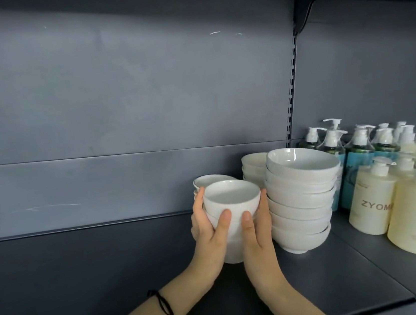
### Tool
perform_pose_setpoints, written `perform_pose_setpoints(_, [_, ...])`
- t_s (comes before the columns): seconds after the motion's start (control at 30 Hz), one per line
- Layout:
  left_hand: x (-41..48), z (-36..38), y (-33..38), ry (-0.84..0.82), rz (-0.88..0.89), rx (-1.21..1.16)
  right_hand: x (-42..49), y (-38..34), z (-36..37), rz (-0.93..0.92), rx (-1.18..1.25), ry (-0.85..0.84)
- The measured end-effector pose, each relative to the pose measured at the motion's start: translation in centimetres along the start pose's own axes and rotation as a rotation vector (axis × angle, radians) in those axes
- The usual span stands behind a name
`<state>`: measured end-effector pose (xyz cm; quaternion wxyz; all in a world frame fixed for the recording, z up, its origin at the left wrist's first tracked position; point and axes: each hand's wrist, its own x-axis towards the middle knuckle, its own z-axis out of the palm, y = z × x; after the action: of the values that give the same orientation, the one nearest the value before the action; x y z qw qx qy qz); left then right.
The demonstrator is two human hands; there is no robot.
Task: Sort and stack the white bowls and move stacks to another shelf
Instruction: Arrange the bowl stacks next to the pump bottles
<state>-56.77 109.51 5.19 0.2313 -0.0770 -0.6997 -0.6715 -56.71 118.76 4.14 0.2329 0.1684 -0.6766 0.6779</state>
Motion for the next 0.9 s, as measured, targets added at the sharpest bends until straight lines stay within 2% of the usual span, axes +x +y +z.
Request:
perform_pose_setpoints(0.1, [-0.3, 0.0, 0.8, -0.03, -0.067, 0.076, -0.1, 0.1, -0.3, -0.042, -0.025, 0.047])
perform_pose_setpoints(0.17, [-0.5, -0.2, 0.9, -0.079, -0.107, 0.075, -0.7, 0.0, -0.3, -0.082, -0.109, 0.143])
perform_pose_setpoints(0.27, [-0.6, -1.3, 1.0, -0.092, -0.107, 0.02, -1.7, -1.0, -0.2, -0.177, -0.16, 0.323])
perform_pose_setpoints(0.33, [-0.9, -3.0, 1.4, -0.095, -0.079, 0.002, -2.1, -2.7, 0.5, -0.227, -0.129, 0.329])
perform_pose_setpoints(0.4, [-1.5, -5.5, 2.2, -0.096, -0.038, 0.095, -2.5, -4.3, 2.0, -0.205, -0.082, 0.215])
perform_pose_setpoints(0.5, [-2.1, -11.3, 3.4, 0.003, 0.026, 0.302, -3.5, -5.9, 5.8, -0.168, -0.071, 0.025])
perform_pose_setpoints(0.57, [-2.9, -16.2, 4.7, 0.074, 0.058, 0.585, -4.4, -6.8, 9.2, -0.161, -0.064, -0.078])
perform_pose_setpoints(0.7, [-6.7, -28.2, 6.9, 0.179, 0.116, 1.311, -7.9, -8.1, 17.7, -0.121, -0.052, -0.32])
perform_pose_setpoints(0.77, [-9.4, -34.5, 7.9, 0.211, 0.076, 1.534, -10.1, -9.0, 22.6, -0.092, -0.041, -0.458])
perform_pose_setpoints(0.9, [-15.9, -45.4, 10.1, 0.27, -0.082, 1.774, -14.7, -11.3, 32.5, -0.016, -0.011, -0.699])
